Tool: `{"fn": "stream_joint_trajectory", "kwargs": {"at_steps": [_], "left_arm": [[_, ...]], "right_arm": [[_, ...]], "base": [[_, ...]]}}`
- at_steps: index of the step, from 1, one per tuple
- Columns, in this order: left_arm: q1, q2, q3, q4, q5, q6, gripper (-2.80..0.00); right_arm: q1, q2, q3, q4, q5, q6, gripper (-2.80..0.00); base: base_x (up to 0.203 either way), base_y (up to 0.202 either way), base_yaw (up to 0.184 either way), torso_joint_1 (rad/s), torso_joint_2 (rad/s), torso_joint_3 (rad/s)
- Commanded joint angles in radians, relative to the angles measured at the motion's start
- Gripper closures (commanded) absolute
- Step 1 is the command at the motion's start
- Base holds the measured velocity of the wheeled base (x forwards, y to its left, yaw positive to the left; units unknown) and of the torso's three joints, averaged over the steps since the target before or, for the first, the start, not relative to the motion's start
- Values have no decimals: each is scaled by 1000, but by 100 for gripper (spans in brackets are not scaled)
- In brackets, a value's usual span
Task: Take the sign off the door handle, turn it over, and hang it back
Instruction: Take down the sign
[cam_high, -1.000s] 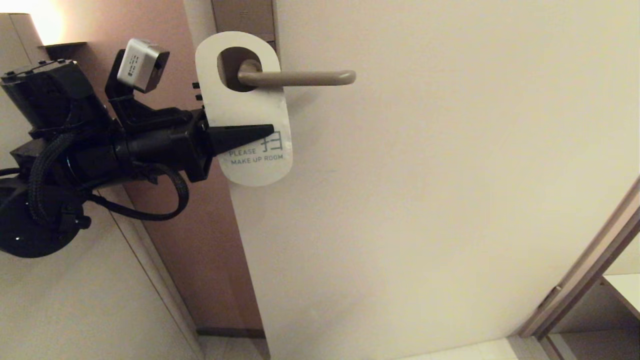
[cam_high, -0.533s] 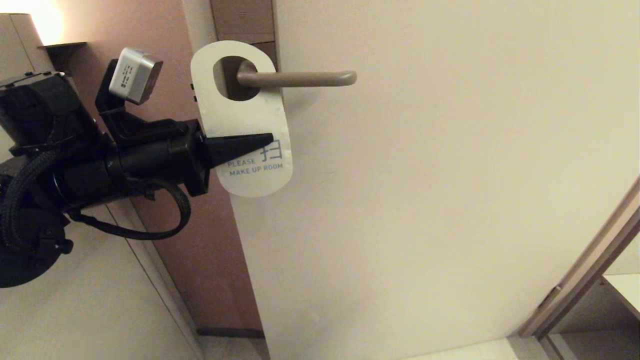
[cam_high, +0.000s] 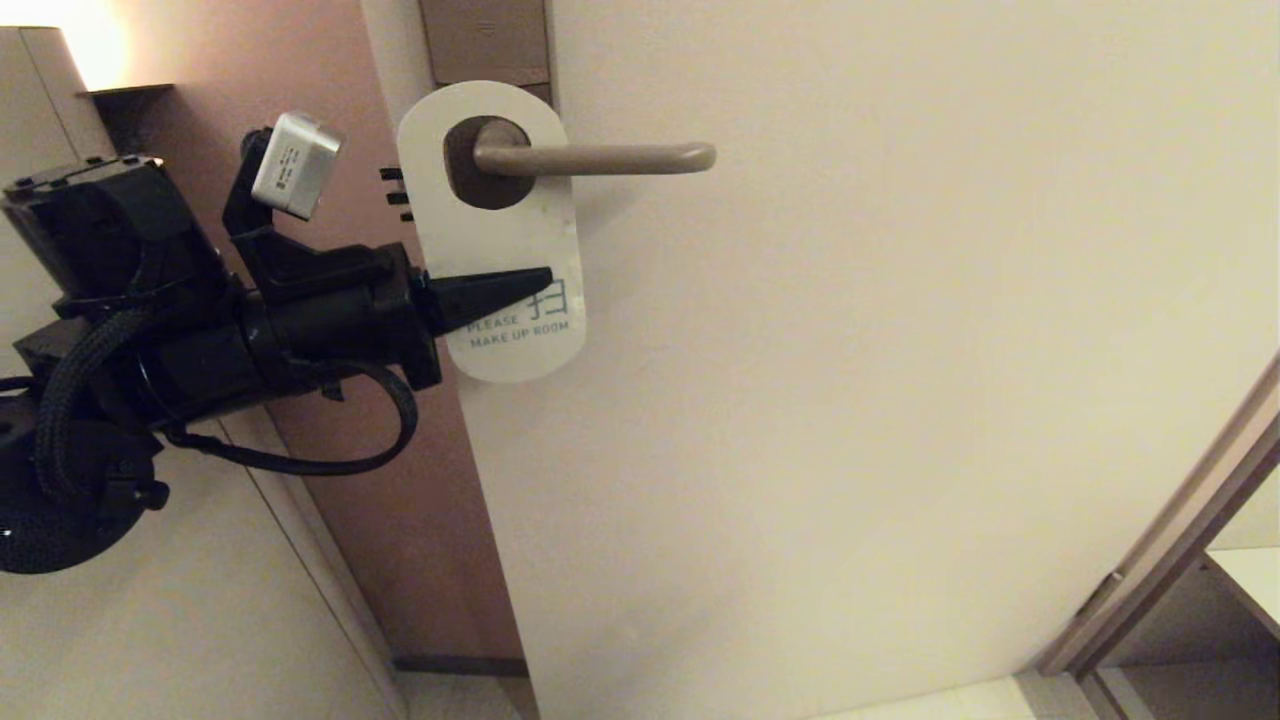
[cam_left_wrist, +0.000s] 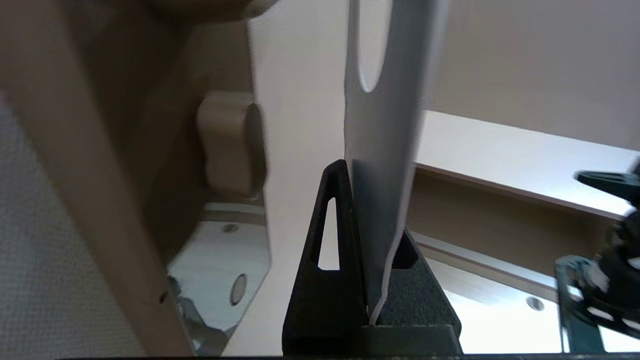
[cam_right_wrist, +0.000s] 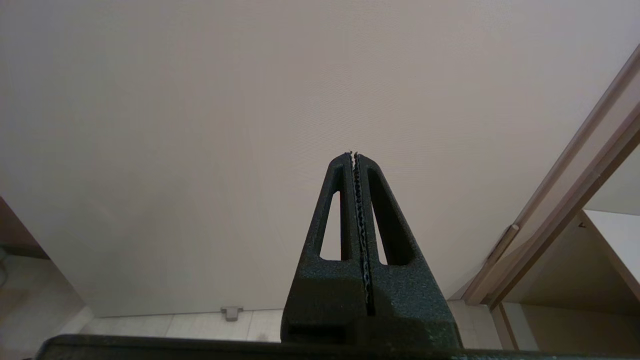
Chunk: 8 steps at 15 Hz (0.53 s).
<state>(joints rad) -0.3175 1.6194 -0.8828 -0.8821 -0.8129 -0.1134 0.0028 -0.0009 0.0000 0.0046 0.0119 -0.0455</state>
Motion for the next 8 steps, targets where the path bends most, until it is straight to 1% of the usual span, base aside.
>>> {"fn": "stream_joint_trajectory", "kwargs": {"at_steps": [1,4,6,8], "left_arm": [[-13,10,0,-5,16,-2,0],[-55,6,2,-3,124,6,0],[-78,-1,4,-3,171,9,0],[-91,-11,7,2,218,29,0]], "right_arm": [[0,1,0,0,0,0,0],[0,1,0,0,0,0,0],[0,1,0,0,0,0,0],[0,1,0,0,0,0,0]], "base": [[0,0,0,0,0,0],[0,0,0,0,0,0],[0,0,0,0,0,0],[0,0,0,0,0,0]]}}
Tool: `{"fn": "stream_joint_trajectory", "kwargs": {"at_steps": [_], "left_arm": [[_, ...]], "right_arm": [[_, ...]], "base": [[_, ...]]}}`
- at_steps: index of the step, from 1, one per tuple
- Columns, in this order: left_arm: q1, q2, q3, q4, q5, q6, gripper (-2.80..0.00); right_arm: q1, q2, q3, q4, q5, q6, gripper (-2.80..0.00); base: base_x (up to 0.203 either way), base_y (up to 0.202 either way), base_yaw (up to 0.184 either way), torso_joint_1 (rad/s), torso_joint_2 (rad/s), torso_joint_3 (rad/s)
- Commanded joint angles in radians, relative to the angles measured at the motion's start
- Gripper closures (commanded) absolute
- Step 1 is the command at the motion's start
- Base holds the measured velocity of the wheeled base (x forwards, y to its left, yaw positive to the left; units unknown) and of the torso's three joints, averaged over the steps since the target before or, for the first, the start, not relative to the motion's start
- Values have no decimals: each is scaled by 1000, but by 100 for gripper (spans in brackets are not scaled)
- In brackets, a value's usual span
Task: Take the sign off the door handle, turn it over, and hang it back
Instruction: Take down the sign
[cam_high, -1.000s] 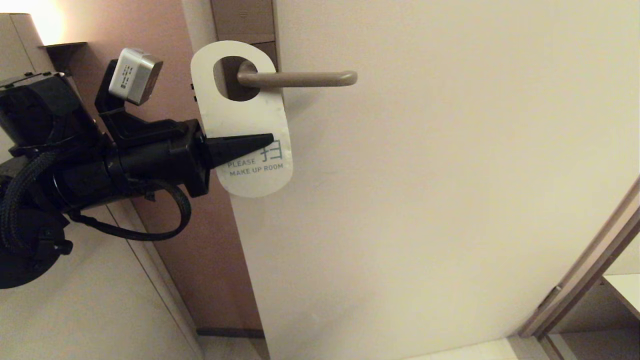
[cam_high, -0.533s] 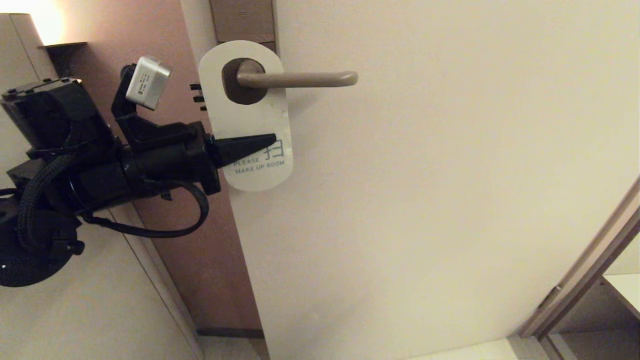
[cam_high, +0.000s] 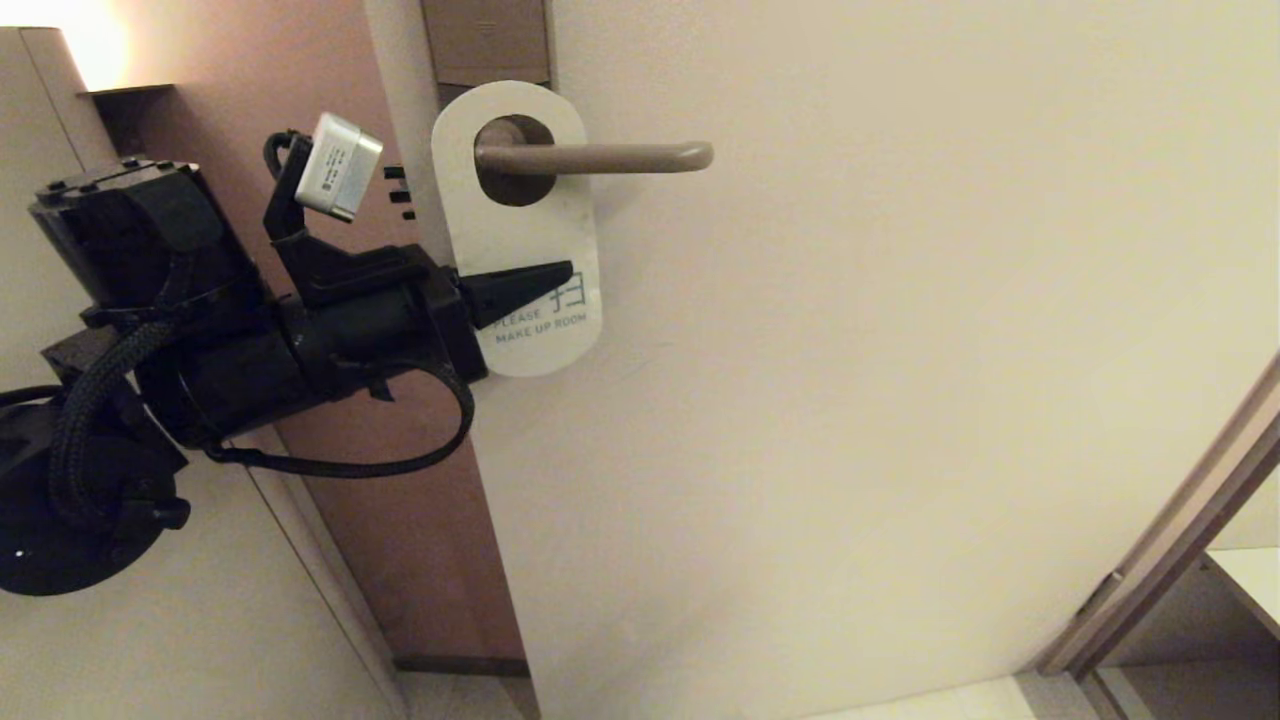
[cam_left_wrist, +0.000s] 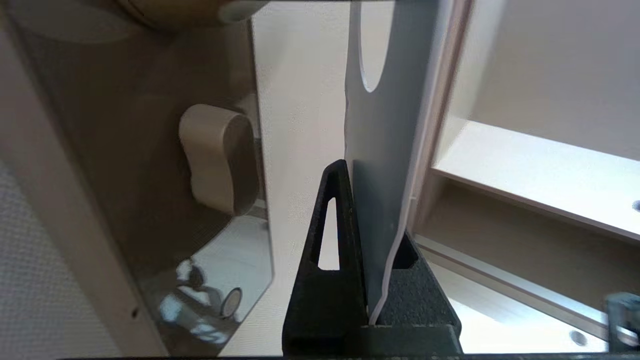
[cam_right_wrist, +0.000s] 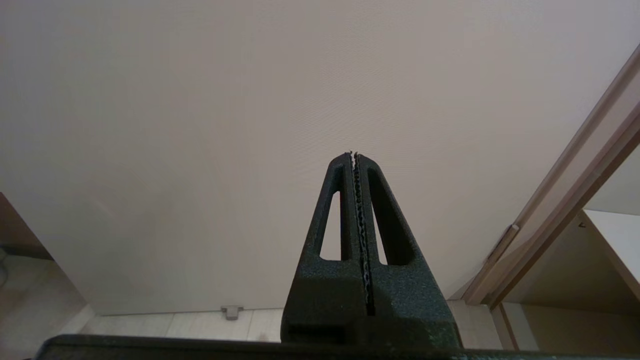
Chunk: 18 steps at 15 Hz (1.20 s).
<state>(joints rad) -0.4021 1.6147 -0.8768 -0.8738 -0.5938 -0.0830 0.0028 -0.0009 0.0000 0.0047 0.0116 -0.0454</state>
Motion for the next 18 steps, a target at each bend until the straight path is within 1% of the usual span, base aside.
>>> {"fn": "stream_joint_trajectory", "kwargs": {"at_steps": [1,5,8,12,15,16,18], "left_arm": [[-11,-7,1,2,27,8,0],[-26,-1,1,11,120,44,0],[-49,6,1,13,227,78,0],[-102,7,1,13,323,85,0],[-158,7,0,12,424,86,0],[-172,5,0,12,445,86,0],[-185,4,-1,12,461,86,0]], "right_arm": [[0,1,0,0,1,-1,0],[0,1,0,0,1,-1,0],[0,1,0,0,1,-1,0],[0,1,0,0,1,-1,0],[0,1,0,0,1,-1,0],[0,1,0,0,1,-1,0],[0,1,0,0,1,-1,0]], "base": [[0,0,0,0,0,0],[0,0,0,0,0,0],[0,0,0,0,0,0],[0,0,0,0,0,0],[0,0,0,0,0,0],[0,0,0,0,0,0],[0,0,0,0,0,0]]}}
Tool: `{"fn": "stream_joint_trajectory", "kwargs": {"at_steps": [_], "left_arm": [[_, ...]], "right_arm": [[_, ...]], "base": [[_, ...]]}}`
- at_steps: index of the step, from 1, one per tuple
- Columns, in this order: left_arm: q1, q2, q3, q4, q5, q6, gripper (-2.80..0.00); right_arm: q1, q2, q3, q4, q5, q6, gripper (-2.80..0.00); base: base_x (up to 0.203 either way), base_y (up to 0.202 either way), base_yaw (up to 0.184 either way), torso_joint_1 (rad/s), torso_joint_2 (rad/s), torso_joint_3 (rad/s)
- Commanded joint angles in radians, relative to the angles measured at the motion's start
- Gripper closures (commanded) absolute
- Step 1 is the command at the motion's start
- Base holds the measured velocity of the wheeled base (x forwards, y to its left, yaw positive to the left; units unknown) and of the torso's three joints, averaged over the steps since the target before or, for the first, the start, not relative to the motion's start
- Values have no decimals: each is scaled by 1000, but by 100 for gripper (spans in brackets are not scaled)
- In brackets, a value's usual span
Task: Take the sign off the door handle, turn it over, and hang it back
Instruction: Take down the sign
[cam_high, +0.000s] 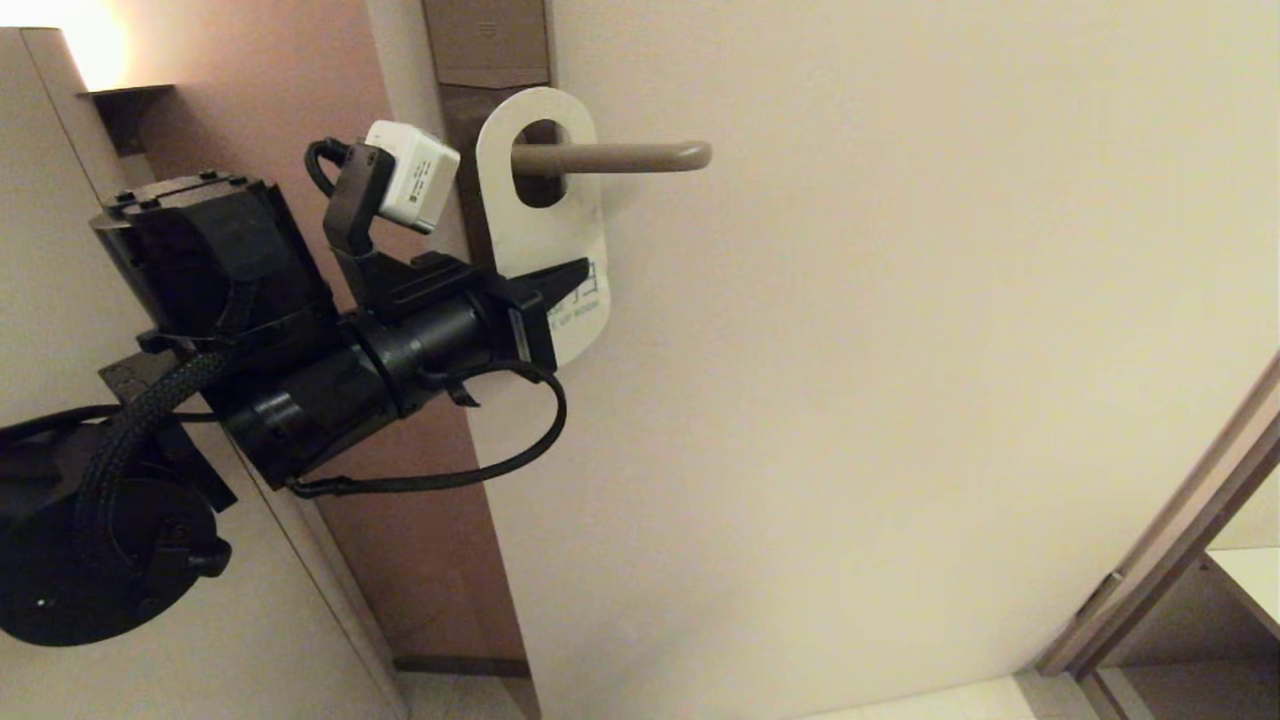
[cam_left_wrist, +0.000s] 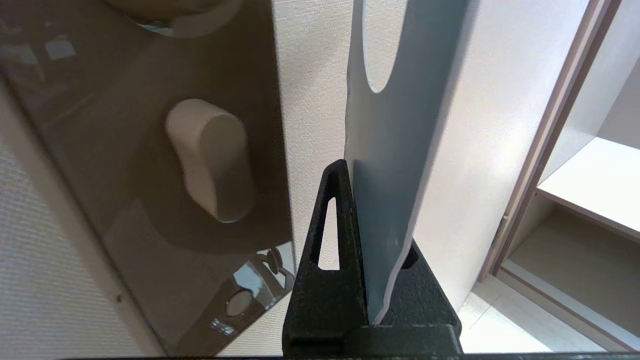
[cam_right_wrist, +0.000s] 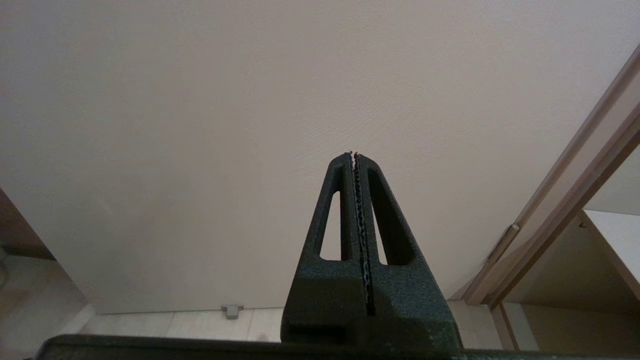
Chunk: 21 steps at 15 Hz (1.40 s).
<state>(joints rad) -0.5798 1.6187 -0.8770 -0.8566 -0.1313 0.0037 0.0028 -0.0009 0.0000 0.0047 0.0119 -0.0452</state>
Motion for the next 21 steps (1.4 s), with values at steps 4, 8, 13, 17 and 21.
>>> {"fn": "stream_joint_trajectory", "kwargs": {"at_steps": [4,8,13,17,21], "left_arm": [[-28,32,-3,-7,94,64,0],[-121,62,-9,-9,230,71,0],[-154,133,-108,-8,335,76,0],[-160,177,-174,3,353,99,0],[-171,205,-206,14,383,105,0]], "right_arm": [[0,1,0,0,0,-1,0],[0,1,0,0,0,-1,0],[0,1,0,0,0,-1,0],[0,1,0,0,0,-1,0],[0,1,0,0,0,-1,0]], "base": [[0,0,0,0,0,0],[0,0,0,0,0,0],[0,0,0,0,0,0],[0,0,0,0,0,0],[0,0,0,0,0,0]]}}
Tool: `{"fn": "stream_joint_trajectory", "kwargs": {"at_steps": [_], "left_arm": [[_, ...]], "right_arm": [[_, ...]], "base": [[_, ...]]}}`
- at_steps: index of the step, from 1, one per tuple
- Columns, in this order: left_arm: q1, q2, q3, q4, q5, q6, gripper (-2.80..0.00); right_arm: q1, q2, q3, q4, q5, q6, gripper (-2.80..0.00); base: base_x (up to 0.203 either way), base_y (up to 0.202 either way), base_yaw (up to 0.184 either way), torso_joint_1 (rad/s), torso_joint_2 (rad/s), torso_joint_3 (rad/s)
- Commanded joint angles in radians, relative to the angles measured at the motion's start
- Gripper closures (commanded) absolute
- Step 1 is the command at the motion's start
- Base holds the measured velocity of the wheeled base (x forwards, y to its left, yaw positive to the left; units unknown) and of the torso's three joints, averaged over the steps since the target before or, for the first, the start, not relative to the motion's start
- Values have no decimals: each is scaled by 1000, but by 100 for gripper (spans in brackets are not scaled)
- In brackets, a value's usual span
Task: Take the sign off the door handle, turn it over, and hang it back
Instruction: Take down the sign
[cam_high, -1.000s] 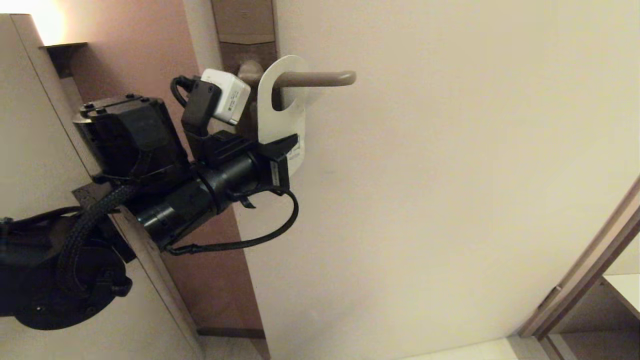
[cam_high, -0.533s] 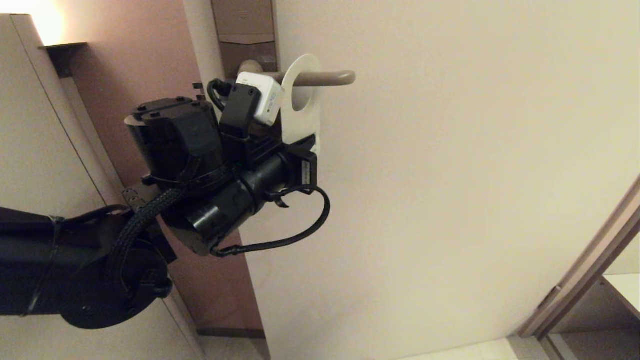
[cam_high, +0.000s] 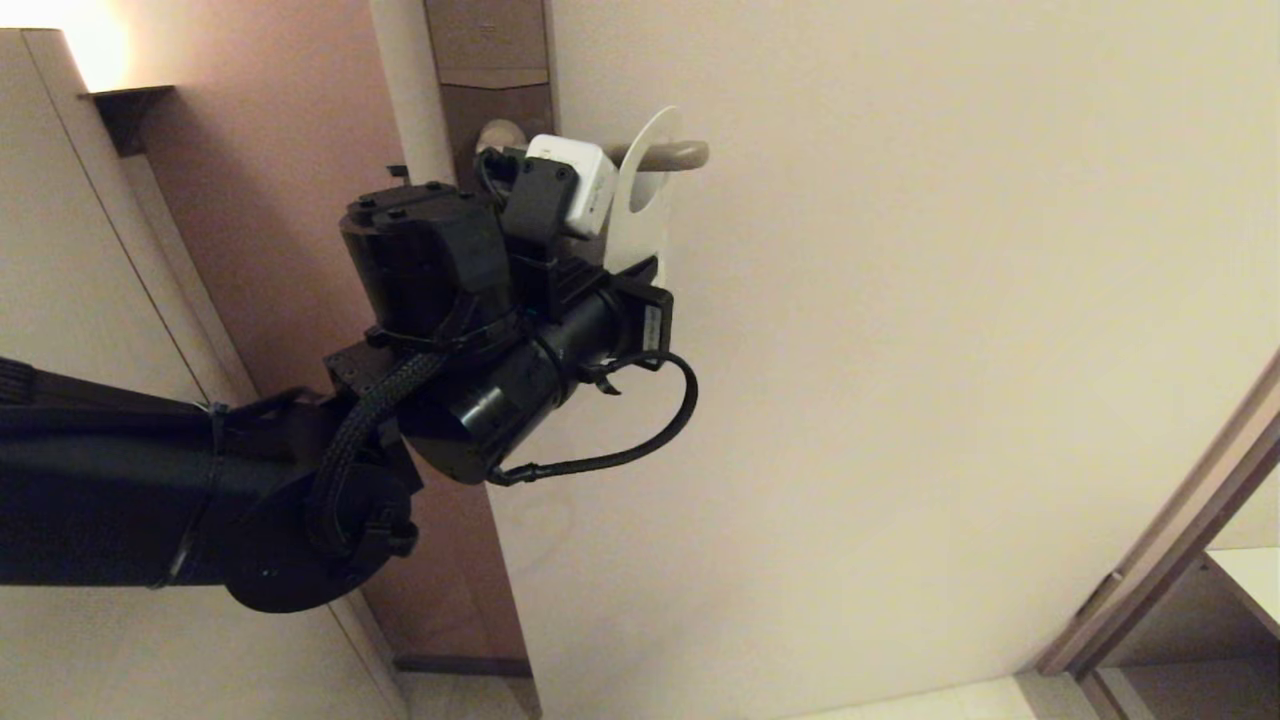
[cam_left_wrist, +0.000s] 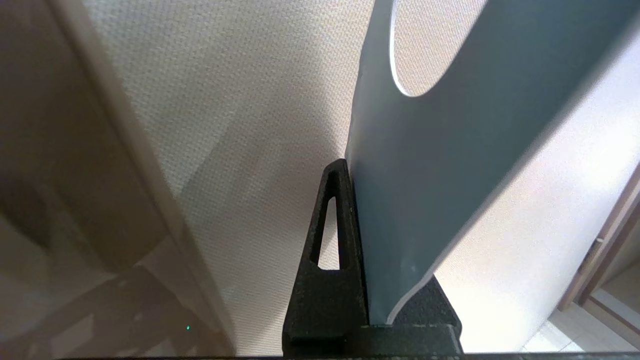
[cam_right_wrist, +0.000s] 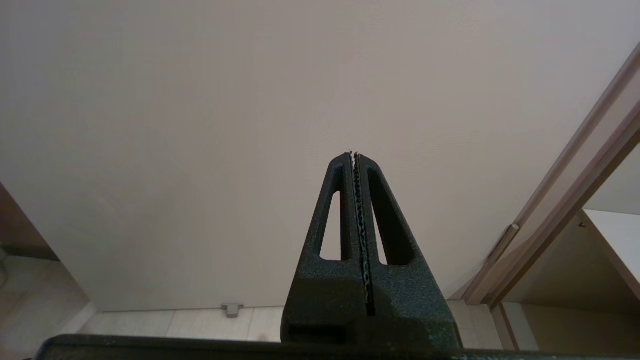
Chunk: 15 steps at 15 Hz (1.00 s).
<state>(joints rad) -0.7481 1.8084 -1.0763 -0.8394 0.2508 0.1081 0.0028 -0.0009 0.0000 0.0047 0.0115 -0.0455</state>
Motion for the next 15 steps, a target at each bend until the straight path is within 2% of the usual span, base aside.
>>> {"fn": "stream_joint_trajectory", "kwargs": {"at_steps": [1,7,15], "left_arm": [[-3,22,-16,-1,8,1,0],[-7,73,-98,13,10,7,0],[-7,128,-151,11,10,8,0]], "right_arm": [[0,1,0,0,1,0,0],[0,1,0,0,1,0,0],[0,1,0,0,1,0,0]], "base": [[0,0,0,0,0,0],[0,0,0,0,0,0],[0,0,0,0,0,0]]}}
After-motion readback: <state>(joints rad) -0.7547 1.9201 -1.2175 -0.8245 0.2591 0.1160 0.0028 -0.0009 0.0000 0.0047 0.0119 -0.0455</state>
